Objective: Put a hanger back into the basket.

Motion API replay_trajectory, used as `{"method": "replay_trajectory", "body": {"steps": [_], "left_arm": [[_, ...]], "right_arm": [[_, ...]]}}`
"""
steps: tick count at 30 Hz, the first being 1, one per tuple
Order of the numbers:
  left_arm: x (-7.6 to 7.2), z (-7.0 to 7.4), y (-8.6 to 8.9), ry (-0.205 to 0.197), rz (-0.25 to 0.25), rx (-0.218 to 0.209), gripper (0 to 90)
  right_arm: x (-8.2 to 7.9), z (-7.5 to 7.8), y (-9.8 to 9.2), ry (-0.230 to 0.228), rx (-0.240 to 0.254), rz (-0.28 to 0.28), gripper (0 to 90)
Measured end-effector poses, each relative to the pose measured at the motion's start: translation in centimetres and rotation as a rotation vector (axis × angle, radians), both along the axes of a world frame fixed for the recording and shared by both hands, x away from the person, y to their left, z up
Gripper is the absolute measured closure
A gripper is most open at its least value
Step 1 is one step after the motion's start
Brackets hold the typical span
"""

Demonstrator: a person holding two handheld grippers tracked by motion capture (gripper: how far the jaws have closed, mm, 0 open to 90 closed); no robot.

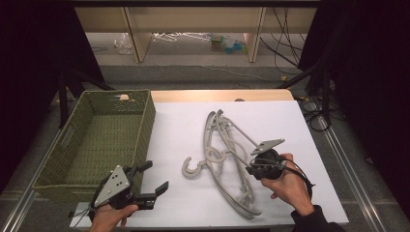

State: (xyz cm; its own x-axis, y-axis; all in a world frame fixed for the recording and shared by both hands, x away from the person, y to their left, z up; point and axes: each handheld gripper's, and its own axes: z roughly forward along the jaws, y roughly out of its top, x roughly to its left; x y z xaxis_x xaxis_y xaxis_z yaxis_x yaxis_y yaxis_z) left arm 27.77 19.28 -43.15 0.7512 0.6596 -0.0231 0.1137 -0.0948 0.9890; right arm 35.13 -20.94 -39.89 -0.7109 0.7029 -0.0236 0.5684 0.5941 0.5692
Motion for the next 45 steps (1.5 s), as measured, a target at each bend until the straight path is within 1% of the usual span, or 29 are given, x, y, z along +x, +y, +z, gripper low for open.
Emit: {"method": "replay_trajectory", "body": {"steps": [1,2,4,5,8,9,10,12,13,14,15,17,18,20,22,23,24,26,27,28,31,32,36,37,38,39,40,42,45], "left_arm": [[0.0,0.0,0.0,0.000,0.000,0.001,15.7],[0.0,0.0,0.0,0.003,0.001,-0.002,15.7],[0.0,0.0,0.0,-0.001,-0.001,0.001,15.7],[0.0,0.0,0.0,-0.001,0.001,0.001,15.7],[0.0,0.0,0.0,0.004,0.002,-0.004,15.7],[0.0,0.0,0.0,0.003,0.003,-0.004,15.7],[0.0,0.0,0.0,0.003,0.003,-0.004,15.7],[0.0,0.0,0.0,0.004,0.003,-0.003,15.7],[0.0,0.0,0.0,0.004,0.003,-0.003,15.7],[0.0,0.0,0.0,0.004,0.004,-0.004,15.7],[0.0,0.0,0.0,0.003,0.003,-0.002,15.7],[0.0,0.0,0.0,0.003,0.004,-0.001,15.7],[0.0,0.0,0.0,0.004,0.003,-0.002,15.7],[0.0,0.0,0.0,0.006,0.002,0.002,15.7],[0.1,-0.1,-0.1,0.003,-0.003,-0.009,15.7],[0.0,-0.1,-0.1,0.014,0.007,0.002,15.8],[0.1,0.0,0.0,-0.005,-0.003,0.020,15.7],[0.0,-0.1,-0.1,-0.003,-0.002,0.027,15.8],[0.0,-0.1,-0.1,-0.003,-0.002,0.027,15.8],[0.0,-0.1,-0.3,-0.009,-0.006,0.046,15.7],[0.1,-0.2,-0.5,-0.006,-0.015,0.047,15.8],[0.1,-0.3,-0.9,0.001,-0.030,0.075,15.7],[0.5,-0.3,-1.9,-0.002,-0.059,0.107,16.8],[0.7,-0.3,-2.3,0.006,-0.065,0.120,16.8],[1.0,-0.3,-2.7,-0.004,-0.074,0.141,17.0],[1.3,-0.3,-3.4,0.000,-0.087,0.166,17.1],[1.3,-0.3,-3.4,0.000,-0.087,0.166,17.2],[2.0,-0.3,-4.6,0.002,-0.123,0.222,21.1],[2.7,-0.3,-5.7,0.017,-0.163,0.255,21.8]], "right_arm": [[0.0,0.0,0.0,0.000,0.000,0.000,81.9],[0.0,0.2,-0.3,-0.029,0.007,-0.009,82.0],[-0.1,0.4,-0.3,-0.027,0.009,-0.015,82.0],[-0.2,0.9,-0.5,-0.054,0.002,0.012,82.0],[-0.3,1.2,-0.7,-0.081,0.014,0.030,82.0],[-0.4,1.7,-0.8,-0.132,0.043,0.044,82.1],[-0.5,2.0,-0.9,-0.132,0.039,0.056,82.1],[-0.7,2.4,-1.0,-0.160,0.067,0.072,82.2],[-0.7,2.4,-1.0,-0.160,0.067,0.072,82.2],[-1.1,3.0,-0.9,-0.133,0.108,0.093,82.3],[-1.2,3.0,-0.7,-0.137,0.113,0.108,82.3],[-1.3,2.9,-0.4,-0.154,0.113,0.125,82.3],[-1.4,2.9,-0.2,-0.144,0.106,0.138,82.3],[-1.5,2.2,0.7,-0.124,0.111,0.208,82.3],[-1.6,2.1,0.9,-0.117,0.109,0.218,82.3],[-1.7,2.1,1.3,-0.110,0.124,0.253,82.3],[-1.9,2.3,1.3,-0.088,0.123,0.276,82.3],[-2.1,2.2,1.5,-0.090,0.138,0.284,82.3],[-2.1,2.2,1.5,-0.082,0.139,0.331,82.3],[-2.2,2.2,1.6,-0.076,0.144,0.354,82.3],[-2.4,2.0,1.8,-0.058,0.158,0.377,82.2],[-2.4,1.8,1.8,-0.052,0.174,0.401,82.2],[-2.6,1.8,1.6,-0.028,0.194,0.425,82.2],[-2.7,1.7,1.5,-0.024,0.201,0.424,82.3],[-2.9,1.7,1.3,-0.010,0.220,0.440,82.2],[-3.0,1.7,1.2,-0.002,0.220,0.444,82.2],[-3.0,1.7,1.2,-0.002,0.220,0.444,82.2],[-3.2,1.5,1.1,0.002,0.222,0.457,82.2],[-3.4,1.4,1.2,0.017,0.234,0.476,82.2]]}}
